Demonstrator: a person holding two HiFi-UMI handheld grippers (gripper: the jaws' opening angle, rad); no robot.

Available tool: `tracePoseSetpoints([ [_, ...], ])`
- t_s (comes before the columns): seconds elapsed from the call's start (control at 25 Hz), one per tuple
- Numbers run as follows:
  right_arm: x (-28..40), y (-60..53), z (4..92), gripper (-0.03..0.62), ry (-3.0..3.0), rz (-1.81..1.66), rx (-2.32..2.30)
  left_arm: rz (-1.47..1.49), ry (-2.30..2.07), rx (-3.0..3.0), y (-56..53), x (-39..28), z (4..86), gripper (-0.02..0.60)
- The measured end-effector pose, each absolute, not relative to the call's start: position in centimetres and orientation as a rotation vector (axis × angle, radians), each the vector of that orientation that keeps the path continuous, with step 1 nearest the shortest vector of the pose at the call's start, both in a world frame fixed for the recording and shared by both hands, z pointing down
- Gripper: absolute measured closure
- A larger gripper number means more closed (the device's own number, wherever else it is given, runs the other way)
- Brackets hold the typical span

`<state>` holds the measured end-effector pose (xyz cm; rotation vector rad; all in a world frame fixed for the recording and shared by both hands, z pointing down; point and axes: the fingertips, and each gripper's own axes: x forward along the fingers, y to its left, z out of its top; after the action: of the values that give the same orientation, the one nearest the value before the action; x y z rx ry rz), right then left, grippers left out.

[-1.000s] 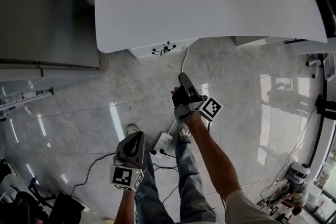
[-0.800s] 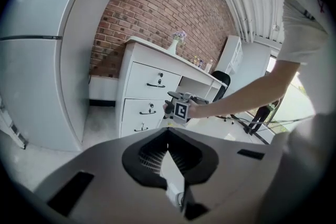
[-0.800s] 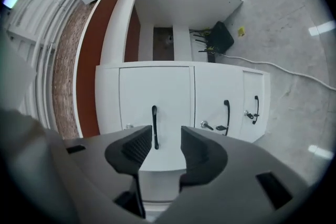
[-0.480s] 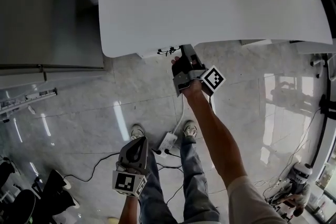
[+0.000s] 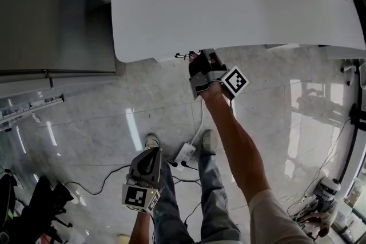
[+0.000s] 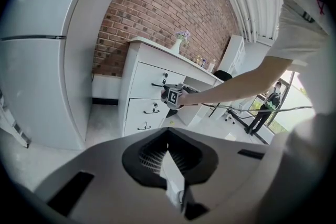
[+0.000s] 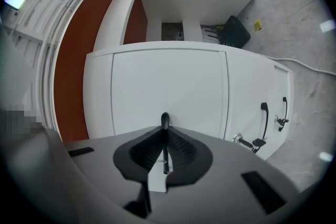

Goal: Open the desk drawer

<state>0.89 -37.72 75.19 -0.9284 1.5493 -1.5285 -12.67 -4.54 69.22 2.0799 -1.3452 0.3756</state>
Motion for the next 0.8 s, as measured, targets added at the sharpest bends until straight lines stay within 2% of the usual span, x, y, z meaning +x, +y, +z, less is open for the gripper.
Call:
tracePoseSetpoints([
  [0.44, 1.0, -36.0, 74.9, 0.56, 1.576, -1.558, -0.929, 0.367, -1.329, 2.092, -4.9, -11.4, 69.1, 0.569],
  [0.8, 3.2, -27.6, 74.8, 0.56, 1.561, -1.578, -0.923, 0.35, -1.33, 2.102, -3.7, -10.1, 68.5, 0.569],
])
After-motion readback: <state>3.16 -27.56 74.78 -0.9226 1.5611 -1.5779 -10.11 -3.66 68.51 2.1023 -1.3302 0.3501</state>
